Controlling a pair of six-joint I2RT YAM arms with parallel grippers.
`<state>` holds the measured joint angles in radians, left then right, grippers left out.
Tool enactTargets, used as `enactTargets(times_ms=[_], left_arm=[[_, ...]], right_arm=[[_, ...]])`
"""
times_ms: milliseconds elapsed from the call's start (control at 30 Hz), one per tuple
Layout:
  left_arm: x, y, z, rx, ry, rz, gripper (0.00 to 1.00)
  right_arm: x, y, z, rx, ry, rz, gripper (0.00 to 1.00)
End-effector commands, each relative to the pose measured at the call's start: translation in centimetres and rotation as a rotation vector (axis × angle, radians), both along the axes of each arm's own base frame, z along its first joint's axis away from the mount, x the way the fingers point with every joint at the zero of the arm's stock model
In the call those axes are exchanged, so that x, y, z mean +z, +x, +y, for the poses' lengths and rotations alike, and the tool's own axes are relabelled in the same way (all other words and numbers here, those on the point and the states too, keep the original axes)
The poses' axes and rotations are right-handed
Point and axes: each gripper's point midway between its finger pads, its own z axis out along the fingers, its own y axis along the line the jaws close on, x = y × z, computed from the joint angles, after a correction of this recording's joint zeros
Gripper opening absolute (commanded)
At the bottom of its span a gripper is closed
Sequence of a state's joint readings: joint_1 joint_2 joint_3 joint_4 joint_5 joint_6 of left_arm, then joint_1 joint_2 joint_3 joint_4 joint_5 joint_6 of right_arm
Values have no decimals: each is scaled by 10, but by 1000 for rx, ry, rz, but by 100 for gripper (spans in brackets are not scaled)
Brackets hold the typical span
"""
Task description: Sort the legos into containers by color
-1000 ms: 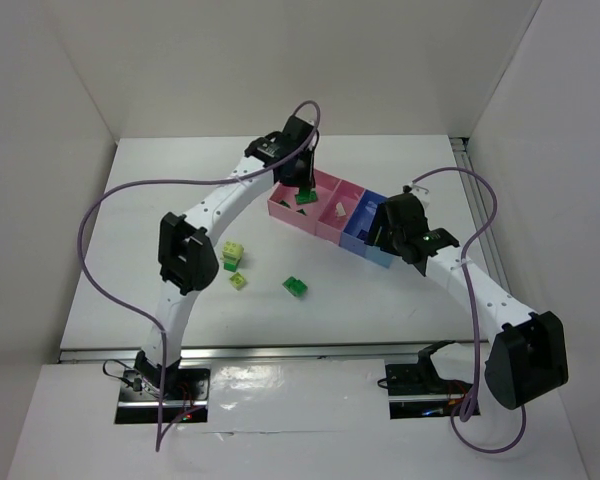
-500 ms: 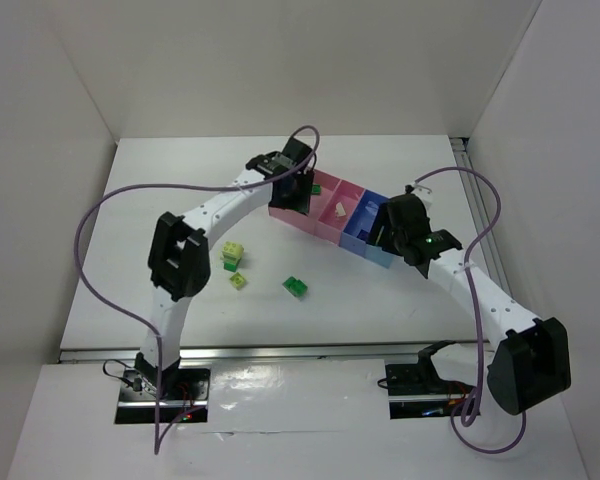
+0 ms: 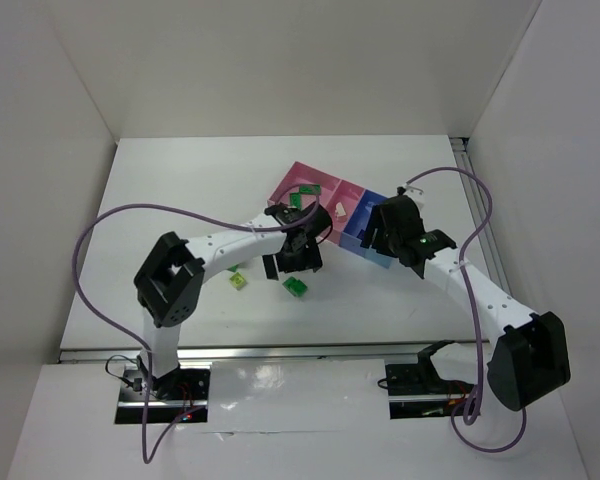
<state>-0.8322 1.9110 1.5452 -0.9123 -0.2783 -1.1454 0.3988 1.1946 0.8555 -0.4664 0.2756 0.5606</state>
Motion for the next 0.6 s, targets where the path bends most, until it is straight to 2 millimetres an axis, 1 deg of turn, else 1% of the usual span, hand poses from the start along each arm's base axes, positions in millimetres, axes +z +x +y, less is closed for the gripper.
enactTargets(times_ms=[0,33,100,167,200,233,300,333,400,433,467,567], left_arm=[[-14,-13,10,155,38,74,93],[-18,-15,8,161,22,89,93],[-24,-16,4,174,-3,95,87],[-27,-22,6,172,-10,109,84],[-24,-18,1,181,-35,92,82],[-26,-22,2,179,-34,108,78],[-26,-21,-1,177,-48,109,73],[-23,-23,-2,175,-61,112,70],[-23,-24,-4,173,-67,119,64],[-22,-30,-5,162,-71,129,64],[-24,-34,-5,161,-73,147,60],[-24,-35,-6,150,-76,154,53]], right_arm=[[11,2,-2,-20,-7,-39,76],[11,2,-2,-20,-7,-39,76],[11,2,-2,-20,-7,-39,76],[11,2,0,-13,0,-36,76],[11,2,0,-13,0,-36,76],[11,2,0,-13,0,-36,76],[11,2,0,-13,0,-36,76],[11,2,0,-13,0,-36,76],[11,2,0,-13,0,-36,76],[8,2,0,-13,-4,-27,76],[8,1,1,-6,2,-25,76],[10,3,2,-6,6,-33,76]])
